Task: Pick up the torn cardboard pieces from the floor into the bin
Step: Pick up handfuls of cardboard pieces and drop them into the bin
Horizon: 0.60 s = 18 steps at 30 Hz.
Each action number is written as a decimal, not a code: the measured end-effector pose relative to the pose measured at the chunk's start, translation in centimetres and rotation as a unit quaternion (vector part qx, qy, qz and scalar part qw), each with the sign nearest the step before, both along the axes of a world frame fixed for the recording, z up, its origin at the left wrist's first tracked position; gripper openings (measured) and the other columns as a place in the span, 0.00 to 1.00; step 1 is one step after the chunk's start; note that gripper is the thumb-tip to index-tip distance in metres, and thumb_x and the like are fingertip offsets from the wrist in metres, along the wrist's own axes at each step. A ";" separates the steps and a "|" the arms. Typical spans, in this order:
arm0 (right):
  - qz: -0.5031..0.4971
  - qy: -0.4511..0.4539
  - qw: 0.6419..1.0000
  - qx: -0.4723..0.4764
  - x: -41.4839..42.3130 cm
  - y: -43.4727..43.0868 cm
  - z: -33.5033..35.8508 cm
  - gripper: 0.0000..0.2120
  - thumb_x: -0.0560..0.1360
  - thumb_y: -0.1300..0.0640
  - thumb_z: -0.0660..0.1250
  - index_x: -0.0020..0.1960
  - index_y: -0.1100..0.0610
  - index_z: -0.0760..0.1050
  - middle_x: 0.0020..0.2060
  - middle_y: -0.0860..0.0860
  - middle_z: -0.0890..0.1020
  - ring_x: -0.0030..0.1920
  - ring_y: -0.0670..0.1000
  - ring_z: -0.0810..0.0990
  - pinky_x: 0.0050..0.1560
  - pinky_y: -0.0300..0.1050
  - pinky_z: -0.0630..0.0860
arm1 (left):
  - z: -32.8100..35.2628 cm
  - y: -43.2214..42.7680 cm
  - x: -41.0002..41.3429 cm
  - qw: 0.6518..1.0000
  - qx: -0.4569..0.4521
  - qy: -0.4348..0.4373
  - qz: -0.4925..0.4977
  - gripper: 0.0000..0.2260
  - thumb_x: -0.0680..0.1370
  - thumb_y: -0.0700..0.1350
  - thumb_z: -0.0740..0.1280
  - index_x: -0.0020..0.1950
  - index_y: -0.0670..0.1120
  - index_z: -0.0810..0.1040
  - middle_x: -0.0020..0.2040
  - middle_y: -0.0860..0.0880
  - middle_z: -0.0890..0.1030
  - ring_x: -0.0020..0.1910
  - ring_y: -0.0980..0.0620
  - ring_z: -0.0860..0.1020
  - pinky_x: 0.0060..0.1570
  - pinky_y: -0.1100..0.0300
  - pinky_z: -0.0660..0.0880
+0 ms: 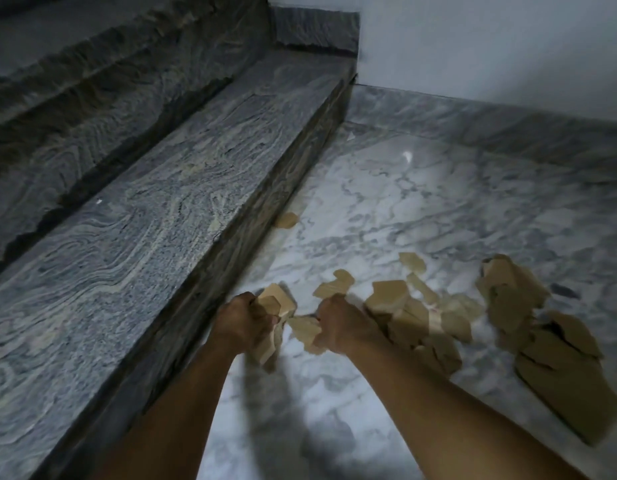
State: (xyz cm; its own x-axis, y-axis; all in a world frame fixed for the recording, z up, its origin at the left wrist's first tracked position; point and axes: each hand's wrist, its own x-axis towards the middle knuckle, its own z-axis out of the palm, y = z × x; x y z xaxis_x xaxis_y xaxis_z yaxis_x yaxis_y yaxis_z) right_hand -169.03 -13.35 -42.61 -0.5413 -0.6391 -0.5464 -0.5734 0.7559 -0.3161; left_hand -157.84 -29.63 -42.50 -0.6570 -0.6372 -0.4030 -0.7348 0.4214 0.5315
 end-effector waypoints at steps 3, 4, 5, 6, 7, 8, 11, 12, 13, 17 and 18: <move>-0.008 -0.019 1.000 0.019 -0.9 3.0 2.6 0.28 0.68 0.45 0.78 0.62 0.56 0.73 0.60 0.56 0.79 0.60 0.59 0.79 0.58 0.54 0.78 | 2.6 0.5 -2.4 0.999 0.034 -0.024 -0.027 0.29 0.58 0.59 0.78 0.51 0.43 0.80 0.48 0.41 0.85 0.51 0.42 0.83 0.50 0.51 0.79; -0.020 -0.011 1.000 0.016 -2.0 4.2 4.1 0.27 0.66 0.42 0.79 0.58 0.54 0.75 0.55 0.54 0.81 0.56 0.58 0.80 0.55 0.53 0.78 | 3.8 0.9 -3.5 0.998 0.045 -0.022 -0.033 0.29 0.59 0.60 0.77 0.51 0.42 0.80 0.49 0.41 0.85 0.51 0.42 0.83 0.50 0.52 0.79; -0.037 -0.007 0.999 0.003 -3.5 5.4 5.7 0.25 0.63 0.40 0.80 0.50 0.52 0.75 0.48 0.53 0.81 0.49 0.55 0.81 0.49 0.48 0.78 | 5.1 1.5 -4.7 0.998 0.045 -0.026 -0.035 0.28 0.62 0.59 0.76 0.52 0.41 0.80 0.50 0.40 0.84 0.51 0.42 0.82 0.49 0.54 0.78; -0.054 -0.007 0.998 -0.019 -5.1 6.6 7.2 0.23 0.61 0.41 0.81 0.41 0.52 0.72 0.40 0.51 0.78 0.41 0.52 0.78 0.41 0.43 0.74 | 6.6 2.0 -5.8 0.998 0.034 -0.030 -0.047 0.24 0.66 0.57 0.74 0.53 0.40 0.81 0.51 0.40 0.84 0.52 0.41 0.82 0.47 0.56 0.77; -0.072 -0.019 0.996 -0.041 -6.8 7.6 8.8 0.24 0.61 0.43 0.82 0.35 0.51 0.67 0.34 0.48 0.73 0.36 0.50 0.74 0.34 0.41 0.68 | 8.2 2.7 -7.0 0.998 0.016 -0.031 -0.056 0.22 0.70 0.57 0.71 0.53 0.40 0.81 0.52 0.39 0.83 0.52 0.41 0.81 0.47 0.56 0.76; -0.080 -0.028 0.995 -0.057 -8.2 8.6 10.5 0.26 0.62 0.44 0.82 0.32 0.50 0.63 0.32 0.46 0.68 0.35 0.50 0.71 0.31 0.40 0.63 | 9.6 3.3 -7.9 0.997 0.000 -0.036 -0.063 0.22 0.73 0.57 0.67 0.54 0.40 0.81 0.52 0.39 0.83 0.52 0.40 0.81 0.48 0.56 0.76; -0.094 -0.030 0.993 -0.071 -10.6 11.0 14.9 0.30 0.65 0.46 0.81 0.33 0.48 0.56 0.33 0.44 0.62 0.34 0.45 0.66 0.30 0.38 0.59 | 13.0 4.7 -10.4 0.992 -0.015 -0.066 -0.109 0.28 0.67 0.59 0.59 0.54 0.40 0.81 0.51 0.39 0.83 0.52 0.39 0.81 0.49 0.54 0.78; -0.092 -0.030 0.993 -0.070 -11.0 11.2 15.6 0.30 0.64 0.46 0.81 0.33 0.48 0.57 0.32 0.44 0.61 0.32 0.44 0.65 0.30 0.39 0.59 | 13.8 4.8 -10.8 0.987 -0.026 -0.079 -0.140 0.29 0.65 0.58 0.58 0.53 0.38 0.81 0.51 0.38 0.82 0.52 0.39 0.81 0.50 0.53 0.78; -0.093 -0.034 0.993 -0.063 -11.1 11.0 16.0 0.30 0.63 0.46 0.82 0.32 0.49 0.58 0.31 0.44 0.62 0.31 0.44 0.65 0.30 0.40 0.60 | 14.3 4.8 -11.1 0.981 -0.037 -0.097 -0.162 0.29 0.64 0.57 0.58 0.53 0.38 0.80 0.51 0.37 0.82 0.53 0.38 0.81 0.50 0.52 0.78; -0.108 -0.013 0.992 -0.060 -10.2 9.1 14.1 0.27 0.58 0.41 0.81 0.30 0.52 0.63 0.27 0.47 0.66 0.30 0.48 0.68 0.30 0.43 0.62 | 13.9 3.3 -12.2 0.970 -0.080 -0.127 -0.194 0.19 0.75 0.53 0.66 0.57 0.40 0.80 0.58 0.37 0.79 0.59 0.38 0.78 0.54 0.54 0.75; -0.109 -0.010 0.992 -0.064 -9.8 8.4 13.0 0.26 0.56 0.39 0.79 0.29 0.52 0.64 0.27 0.47 0.67 0.29 0.48 0.69 0.30 0.43 0.63 | 13.0 2.5 -12.6 0.970 -0.087 -0.128 -0.189 0.18 0.77 0.52 0.66 0.60 0.40 0.78 0.61 0.36 0.77 0.61 0.38 0.77 0.54 0.54 0.74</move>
State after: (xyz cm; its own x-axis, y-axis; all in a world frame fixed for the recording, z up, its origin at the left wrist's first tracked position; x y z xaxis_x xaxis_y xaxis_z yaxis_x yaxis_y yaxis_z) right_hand -178.81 -4.91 -29.62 -0.6644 -0.5723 -0.4806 -0.3924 0.8145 -0.4274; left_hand -170.41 -27.13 -29.53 -0.7490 -0.4431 -0.4926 -0.6092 0.7530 0.2489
